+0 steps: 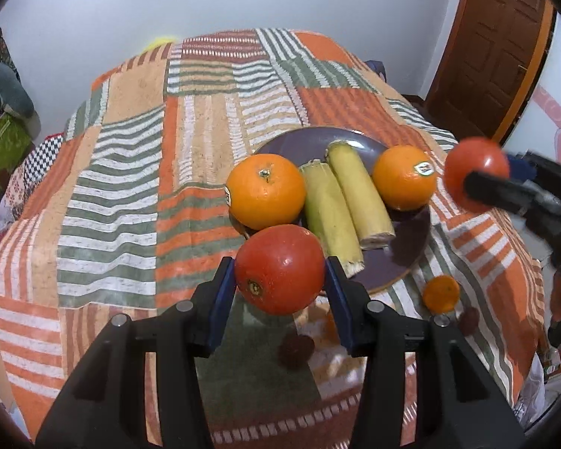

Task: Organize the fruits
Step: 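Carry both red tomatoes over the purple plate with both tools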

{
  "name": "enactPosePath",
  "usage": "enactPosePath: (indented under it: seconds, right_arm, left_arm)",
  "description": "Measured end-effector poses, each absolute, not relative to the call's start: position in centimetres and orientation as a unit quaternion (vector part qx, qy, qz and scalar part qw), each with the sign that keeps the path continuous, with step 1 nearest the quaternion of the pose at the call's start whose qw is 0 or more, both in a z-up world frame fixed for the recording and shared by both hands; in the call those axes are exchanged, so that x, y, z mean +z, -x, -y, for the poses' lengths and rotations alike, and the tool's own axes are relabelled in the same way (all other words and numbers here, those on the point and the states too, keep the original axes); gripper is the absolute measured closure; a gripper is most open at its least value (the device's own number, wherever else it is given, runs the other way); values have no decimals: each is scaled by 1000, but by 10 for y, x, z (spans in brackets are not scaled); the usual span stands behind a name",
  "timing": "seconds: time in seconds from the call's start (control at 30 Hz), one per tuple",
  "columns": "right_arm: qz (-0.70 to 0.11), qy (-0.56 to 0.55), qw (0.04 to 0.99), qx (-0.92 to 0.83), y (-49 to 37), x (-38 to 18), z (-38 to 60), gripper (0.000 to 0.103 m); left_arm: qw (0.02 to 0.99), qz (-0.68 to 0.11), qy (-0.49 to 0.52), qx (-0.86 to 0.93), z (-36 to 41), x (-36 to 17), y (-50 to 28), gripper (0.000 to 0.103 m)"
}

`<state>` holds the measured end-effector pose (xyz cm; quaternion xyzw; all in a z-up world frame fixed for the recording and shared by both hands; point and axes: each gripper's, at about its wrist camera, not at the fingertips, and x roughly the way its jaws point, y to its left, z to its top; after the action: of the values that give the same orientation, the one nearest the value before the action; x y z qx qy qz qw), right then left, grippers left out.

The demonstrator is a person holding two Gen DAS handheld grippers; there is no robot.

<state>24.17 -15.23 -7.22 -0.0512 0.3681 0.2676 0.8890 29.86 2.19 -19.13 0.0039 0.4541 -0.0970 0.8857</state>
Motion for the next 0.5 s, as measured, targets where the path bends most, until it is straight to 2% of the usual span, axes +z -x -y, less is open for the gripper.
enactPosePath:
  seconds: [0.5]
  right_arm:
    - [-371,32,893,251,-284,-73,154,53]
  left_arm:
    - [877,-470,5,-98,-18,-214,-325,55]
